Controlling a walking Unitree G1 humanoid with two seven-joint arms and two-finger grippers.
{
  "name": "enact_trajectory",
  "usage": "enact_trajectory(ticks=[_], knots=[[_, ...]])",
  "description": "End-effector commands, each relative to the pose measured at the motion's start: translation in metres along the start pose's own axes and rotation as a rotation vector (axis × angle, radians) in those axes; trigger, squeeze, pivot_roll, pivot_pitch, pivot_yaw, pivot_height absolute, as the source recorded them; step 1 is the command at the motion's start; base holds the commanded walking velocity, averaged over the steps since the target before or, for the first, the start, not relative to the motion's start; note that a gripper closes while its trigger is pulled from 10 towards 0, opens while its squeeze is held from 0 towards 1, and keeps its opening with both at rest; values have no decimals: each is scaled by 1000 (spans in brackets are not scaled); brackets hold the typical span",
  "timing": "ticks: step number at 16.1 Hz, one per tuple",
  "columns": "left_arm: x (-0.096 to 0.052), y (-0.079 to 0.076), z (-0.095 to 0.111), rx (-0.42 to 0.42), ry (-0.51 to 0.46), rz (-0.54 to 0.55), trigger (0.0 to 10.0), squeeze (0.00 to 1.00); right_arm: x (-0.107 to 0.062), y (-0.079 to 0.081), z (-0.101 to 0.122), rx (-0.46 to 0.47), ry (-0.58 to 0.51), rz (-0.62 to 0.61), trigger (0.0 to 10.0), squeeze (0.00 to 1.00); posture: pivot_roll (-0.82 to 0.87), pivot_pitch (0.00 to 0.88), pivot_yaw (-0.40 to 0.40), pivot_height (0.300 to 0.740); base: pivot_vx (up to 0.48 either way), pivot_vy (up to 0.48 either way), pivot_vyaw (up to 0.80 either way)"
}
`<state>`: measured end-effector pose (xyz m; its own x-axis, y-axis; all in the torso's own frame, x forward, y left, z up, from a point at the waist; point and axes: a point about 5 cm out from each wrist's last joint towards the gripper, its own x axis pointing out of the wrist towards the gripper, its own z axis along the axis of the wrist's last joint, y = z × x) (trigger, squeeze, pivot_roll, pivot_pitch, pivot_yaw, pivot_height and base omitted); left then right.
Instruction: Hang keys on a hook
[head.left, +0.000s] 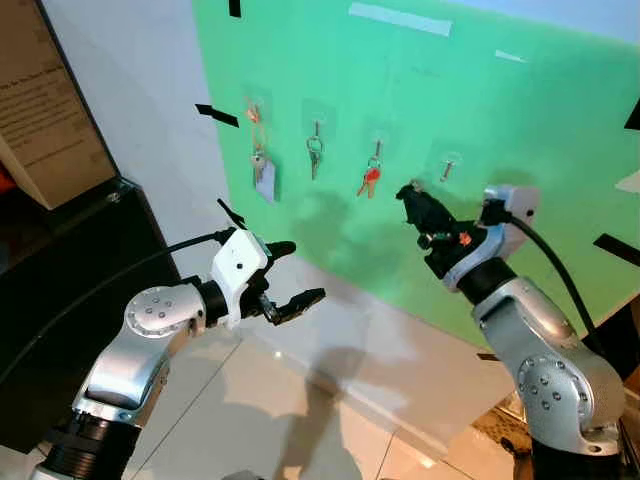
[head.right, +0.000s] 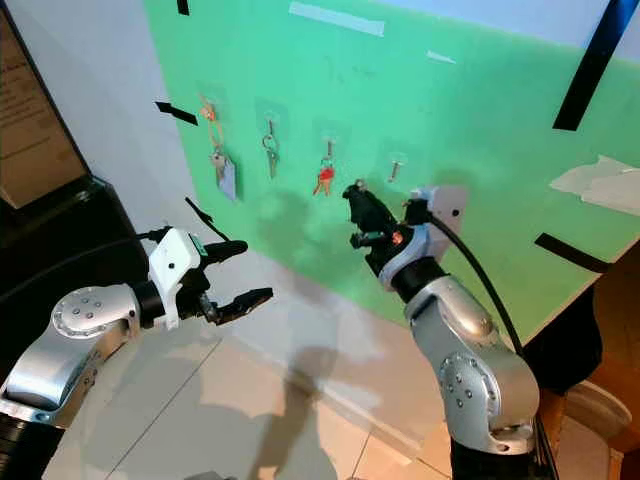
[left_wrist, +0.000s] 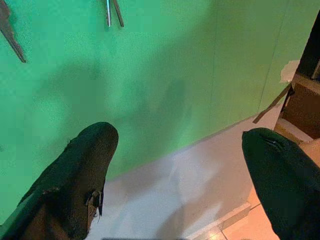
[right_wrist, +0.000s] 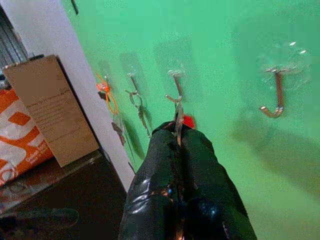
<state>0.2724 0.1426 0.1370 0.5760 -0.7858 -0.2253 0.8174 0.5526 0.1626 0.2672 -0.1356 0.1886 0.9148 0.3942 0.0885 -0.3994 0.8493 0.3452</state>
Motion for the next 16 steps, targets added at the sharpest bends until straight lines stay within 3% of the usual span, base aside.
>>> enact_trajectory(ticks=[1,10,16], knots=[[2,-1,6,16,-8,-20,10000,537,2,-1,5,17,-12,-9,10000,0,-146,0,-12,740,0,0,0],[2,-1,12,4,-51,-32,10000,545,7,-11,8,165,-41,-80,10000,0,-145,0,-12,740,0,0,0],[3,0,13,4,-55,-42,10000,545,4,-17,0,262,-3,-94,10000,0,-149,0,-7,740,0,0,0]])
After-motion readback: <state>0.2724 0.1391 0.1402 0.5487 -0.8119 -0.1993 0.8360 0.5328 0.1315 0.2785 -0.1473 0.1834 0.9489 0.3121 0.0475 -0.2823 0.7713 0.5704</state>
